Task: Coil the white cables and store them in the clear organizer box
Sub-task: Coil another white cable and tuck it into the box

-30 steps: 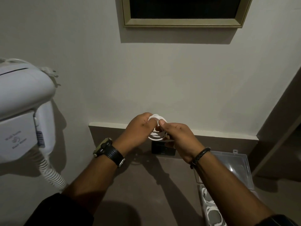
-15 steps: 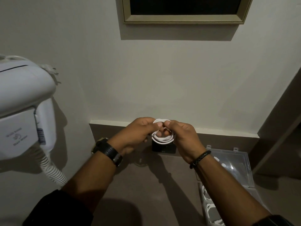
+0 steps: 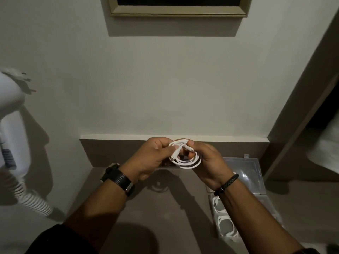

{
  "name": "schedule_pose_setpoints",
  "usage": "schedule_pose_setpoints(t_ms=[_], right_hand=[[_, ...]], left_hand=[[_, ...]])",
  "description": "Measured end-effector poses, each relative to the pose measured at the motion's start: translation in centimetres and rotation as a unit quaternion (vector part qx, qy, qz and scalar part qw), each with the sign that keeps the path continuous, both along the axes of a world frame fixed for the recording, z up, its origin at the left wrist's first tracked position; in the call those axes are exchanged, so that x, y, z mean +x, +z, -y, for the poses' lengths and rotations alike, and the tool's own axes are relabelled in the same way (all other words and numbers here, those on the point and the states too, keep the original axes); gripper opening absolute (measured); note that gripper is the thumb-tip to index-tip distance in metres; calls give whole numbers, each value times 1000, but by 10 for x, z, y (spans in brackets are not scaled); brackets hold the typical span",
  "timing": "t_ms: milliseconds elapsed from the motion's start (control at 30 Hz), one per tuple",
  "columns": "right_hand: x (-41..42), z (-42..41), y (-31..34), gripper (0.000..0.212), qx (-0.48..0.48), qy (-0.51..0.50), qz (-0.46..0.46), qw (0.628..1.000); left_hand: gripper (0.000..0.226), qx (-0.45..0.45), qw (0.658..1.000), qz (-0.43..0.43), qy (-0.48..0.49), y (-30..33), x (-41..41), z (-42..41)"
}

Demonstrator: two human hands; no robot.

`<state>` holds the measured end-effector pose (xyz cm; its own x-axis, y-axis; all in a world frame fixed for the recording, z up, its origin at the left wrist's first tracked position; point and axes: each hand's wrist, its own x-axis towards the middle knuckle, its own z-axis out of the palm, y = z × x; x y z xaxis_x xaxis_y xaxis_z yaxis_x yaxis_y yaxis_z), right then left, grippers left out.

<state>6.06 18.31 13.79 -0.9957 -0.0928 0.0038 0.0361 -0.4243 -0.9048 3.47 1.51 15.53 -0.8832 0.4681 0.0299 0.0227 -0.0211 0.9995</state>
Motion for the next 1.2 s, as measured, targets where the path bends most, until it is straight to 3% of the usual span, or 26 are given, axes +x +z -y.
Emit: schedule_pose_setpoints(t_ms=[67,200,300,400,533,667,800,867,933,1000,1133,1200], right_hand=[[9,-18,-9,28,-1,-16,9,1000],[29,-56,-30,33,-14,-35,36,999],[45,-83,-47,45,-32,-80,58,995],[59,-112,-60,46,-44,-123,63,989],[72,-147,-76,29,-26,-168,55,984],[76,-168,-86,19,125,-224,24,966],[73,-185,-102,36,222,-288,8,931],[68,-192,-108,17,306,-309,-30,900],[63,-199,-113,12,311,-352,-35,882],[58,-209,-118,14,280,-357,-20,891],[54,-226,-131,10,322,-265,-20,908],[55,-236,-139,11,278,-297,8,914]], left_hand=[[12,-9,1000,-20,16,-8,4,-19],[57,-27,997,-69,26,-28,9,-56],[34,-50,989,-141,-10,-45,14,-91],[18,-23,992,-120,-19,-61,20,-129],[11,-14,997,-72,-28,-80,23,-169],[12,-12,999,-23,-26,-97,22,-196],[8,-32,999,2,-5,-109,18,-212],[8,-41,999,13,1,-115,17,-219],[7,-60,997,39,6,-120,17,-226],[6,-74,996,55,12,-125,15,-231],[7,-112,994,16,-3,-137,10,-242],[6,-113,993,36,-6,-146,7,-251]])
